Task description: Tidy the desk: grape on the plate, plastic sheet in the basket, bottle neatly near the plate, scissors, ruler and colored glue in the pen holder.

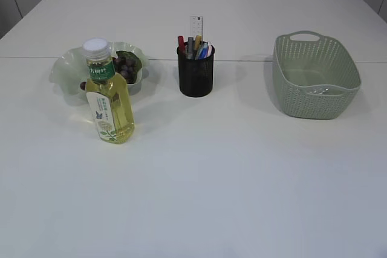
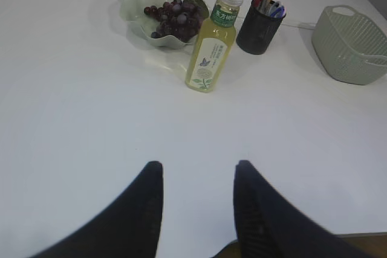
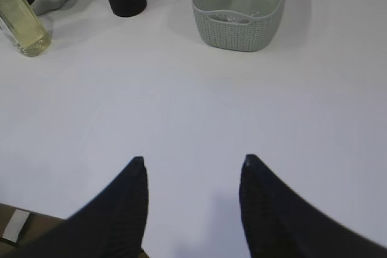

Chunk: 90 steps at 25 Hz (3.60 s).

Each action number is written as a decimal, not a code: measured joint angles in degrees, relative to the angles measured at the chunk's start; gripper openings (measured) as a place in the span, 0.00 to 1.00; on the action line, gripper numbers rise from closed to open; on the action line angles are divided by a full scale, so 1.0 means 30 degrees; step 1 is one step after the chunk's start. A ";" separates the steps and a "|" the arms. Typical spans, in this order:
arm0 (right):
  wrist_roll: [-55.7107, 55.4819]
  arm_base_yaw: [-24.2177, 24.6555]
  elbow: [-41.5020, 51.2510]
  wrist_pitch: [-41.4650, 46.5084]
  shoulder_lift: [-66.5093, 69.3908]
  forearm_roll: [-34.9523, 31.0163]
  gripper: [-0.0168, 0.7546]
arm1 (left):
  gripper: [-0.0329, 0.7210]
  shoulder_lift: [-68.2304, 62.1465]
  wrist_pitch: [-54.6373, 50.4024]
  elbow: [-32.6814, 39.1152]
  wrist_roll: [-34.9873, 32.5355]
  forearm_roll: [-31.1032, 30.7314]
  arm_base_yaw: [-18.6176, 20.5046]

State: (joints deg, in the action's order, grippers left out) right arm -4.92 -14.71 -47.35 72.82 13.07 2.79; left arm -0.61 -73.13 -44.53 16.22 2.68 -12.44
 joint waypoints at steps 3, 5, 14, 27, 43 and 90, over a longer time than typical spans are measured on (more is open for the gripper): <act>0.0027 0.0000 0.1422 0.0032 -0.1509 0.0424 0.53 | 0.43 0.0000 0.0000 0.0000 0.0000 0.0000 0.0000; 0.0117 0.0000 0.2514 0.0109 -0.2226 0.0922 0.53 | 0.43 0.0000 0.0000 0.0041 0.0000 -0.0129 0.0000; 0.0512 0.0000 0.5325 -0.1558 -0.2934 0.0765 0.53 | 0.43 0.0000 0.0000 0.3233 0.0000 -0.1259 0.0000; 0.1021 0.0000 0.6096 -0.2376 -0.2934 0.1067 0.53 | 0.52 0.0000 0.1405 0.4045 -0.2559 -0.1651 0.0000; 0.1034 0.0000 0.6199 -0.2376 -0.2934 0.1067 0.53 | 0.54 0.0000 0.3187 0.4796 -0.3660 -0.0526 0.0000; 0.2883 0.4715 0.6199 -0.2376 -0.4677 -0.0696 0.53 | 0.38 0.0000 0.3227 0.4796 -0.3777 -0.0453 0.3204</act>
State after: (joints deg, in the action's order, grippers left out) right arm 3.73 -0.56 -28.75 65.69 -0.96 0.70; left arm -0.61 -63.45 -30.14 4.89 1.32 -2.82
